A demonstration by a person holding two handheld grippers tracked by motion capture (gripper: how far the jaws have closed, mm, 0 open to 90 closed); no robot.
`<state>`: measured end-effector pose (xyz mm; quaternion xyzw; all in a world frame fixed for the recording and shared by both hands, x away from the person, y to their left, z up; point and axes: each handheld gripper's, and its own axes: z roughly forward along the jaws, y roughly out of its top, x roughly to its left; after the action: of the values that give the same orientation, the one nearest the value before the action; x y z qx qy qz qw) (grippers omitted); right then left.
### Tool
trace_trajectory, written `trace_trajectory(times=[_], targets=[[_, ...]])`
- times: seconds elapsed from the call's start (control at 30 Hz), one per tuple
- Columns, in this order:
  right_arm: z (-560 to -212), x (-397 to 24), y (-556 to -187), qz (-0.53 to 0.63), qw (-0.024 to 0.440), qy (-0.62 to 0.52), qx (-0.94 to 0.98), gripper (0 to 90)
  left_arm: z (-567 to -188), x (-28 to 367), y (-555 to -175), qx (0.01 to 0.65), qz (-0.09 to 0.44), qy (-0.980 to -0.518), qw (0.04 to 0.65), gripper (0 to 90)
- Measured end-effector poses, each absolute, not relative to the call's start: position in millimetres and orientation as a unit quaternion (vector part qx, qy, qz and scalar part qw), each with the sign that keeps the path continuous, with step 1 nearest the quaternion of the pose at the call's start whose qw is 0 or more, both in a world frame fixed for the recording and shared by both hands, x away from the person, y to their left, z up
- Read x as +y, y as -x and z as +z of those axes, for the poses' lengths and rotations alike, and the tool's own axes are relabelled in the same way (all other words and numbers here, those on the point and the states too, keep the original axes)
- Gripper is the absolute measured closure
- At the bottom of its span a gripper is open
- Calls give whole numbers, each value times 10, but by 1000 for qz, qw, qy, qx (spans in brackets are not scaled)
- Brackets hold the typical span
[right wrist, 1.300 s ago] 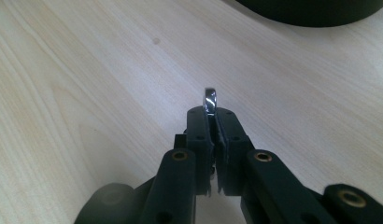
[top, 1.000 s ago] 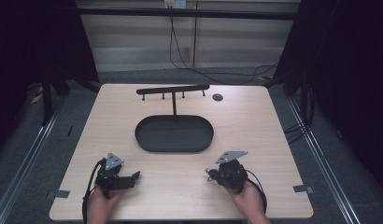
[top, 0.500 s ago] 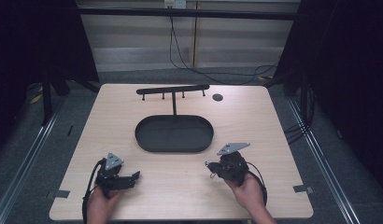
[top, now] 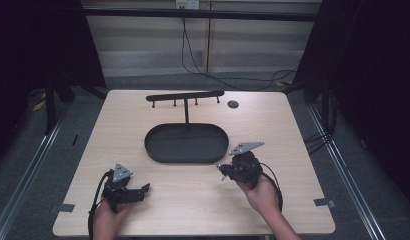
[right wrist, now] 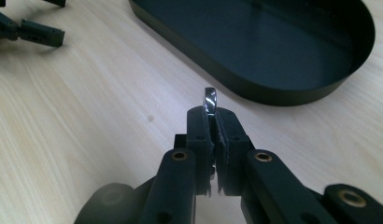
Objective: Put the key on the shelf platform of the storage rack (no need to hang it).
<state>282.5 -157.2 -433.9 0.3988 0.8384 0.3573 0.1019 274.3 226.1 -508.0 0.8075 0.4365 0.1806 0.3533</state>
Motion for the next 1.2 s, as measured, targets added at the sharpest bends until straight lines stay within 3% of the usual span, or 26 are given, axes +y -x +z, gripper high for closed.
trace_trajectory(times=[1.2], targets=[[-4093, -1157, -3353, 374, 126, -389, 833, 855, -5082, 2258, -2744, 438, 181, -806, 355, 174]])
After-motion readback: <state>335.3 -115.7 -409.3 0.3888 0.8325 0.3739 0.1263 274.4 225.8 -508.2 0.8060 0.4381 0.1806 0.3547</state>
